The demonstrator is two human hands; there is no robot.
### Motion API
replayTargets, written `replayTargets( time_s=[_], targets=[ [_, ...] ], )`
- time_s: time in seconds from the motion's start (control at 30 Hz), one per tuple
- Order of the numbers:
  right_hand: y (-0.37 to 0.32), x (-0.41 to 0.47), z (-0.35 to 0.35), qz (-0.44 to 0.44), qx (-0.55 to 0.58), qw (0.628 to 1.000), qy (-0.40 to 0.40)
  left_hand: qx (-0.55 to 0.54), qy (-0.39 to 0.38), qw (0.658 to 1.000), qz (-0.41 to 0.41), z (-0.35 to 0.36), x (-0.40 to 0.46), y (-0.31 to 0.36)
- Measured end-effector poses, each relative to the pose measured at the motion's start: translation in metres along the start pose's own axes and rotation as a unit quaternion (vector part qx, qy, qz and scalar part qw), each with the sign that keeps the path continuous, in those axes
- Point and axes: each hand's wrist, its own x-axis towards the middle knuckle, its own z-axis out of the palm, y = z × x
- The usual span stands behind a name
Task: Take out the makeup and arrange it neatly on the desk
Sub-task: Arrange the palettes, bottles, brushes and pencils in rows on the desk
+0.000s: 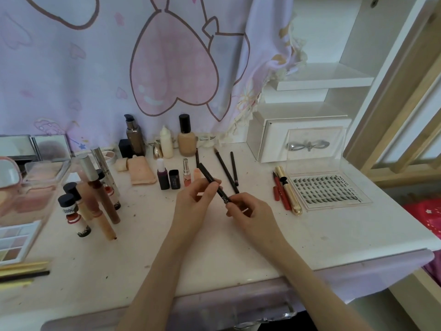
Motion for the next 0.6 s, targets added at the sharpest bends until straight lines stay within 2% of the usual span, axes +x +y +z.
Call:
replayTargets(
  time_s=[0.1,0.17,0.23,0.3,0.37,0.4,0.47,0.53,0.6],
  targets=[
    [-0.001,-0.001,0.0,-0.008,-0.012,1.0,-0.014,-0.039,0.004,0.999,0.007,0.001,-0.003,0.003],
    [-0.001,-0.001,-0.003,-0.005,0.019,1.0,-0.02,-0.082,0.014,0.996,-0.003,0.002,-0.003,0.002],
    [0.001,0.001,-0.007,0.016,0.082,0.996,-0.001,-0.141,0.034,0.989,-0.026,0.001,-0.003,0.0],
    [0.005,0.001,-0.011,0.057,0.193,0.979,0.022,-0.192,0.052,0.979,-0.044,-0.001,-0.002,-0.001],
    [0.006,0.001,-0.014,0.091,0.297,0.95,0.039,-0.204,0.053,0.976,-0.055,-0.003,-0.001,-0.003],
    [0.006,0.001,-0.016,0.096,0.315,0.943,0.044,-0.19,0.042,0.979,-0.056,-0.004,-0.001,-0.003],
    [0.004,0.0,-0.017,0.071,0.241,0.967,0.036,-0.147,0.005,0.988,-0.046,-0.004,-0.003,-0.003],
    [0.003,-0.003,-0.014,0.018,0.089,0.996,-0.01,-0.125,-0.023,0.991,-0.033,-0.004,-0.005,-0.002],
    [0.003,-0.005,-0.008,-0.02,-0.015,0.998,-0.064,-0.101,-0.032,0.994,-0.024,-0.004,-0.006,-0.002]
  ],
)
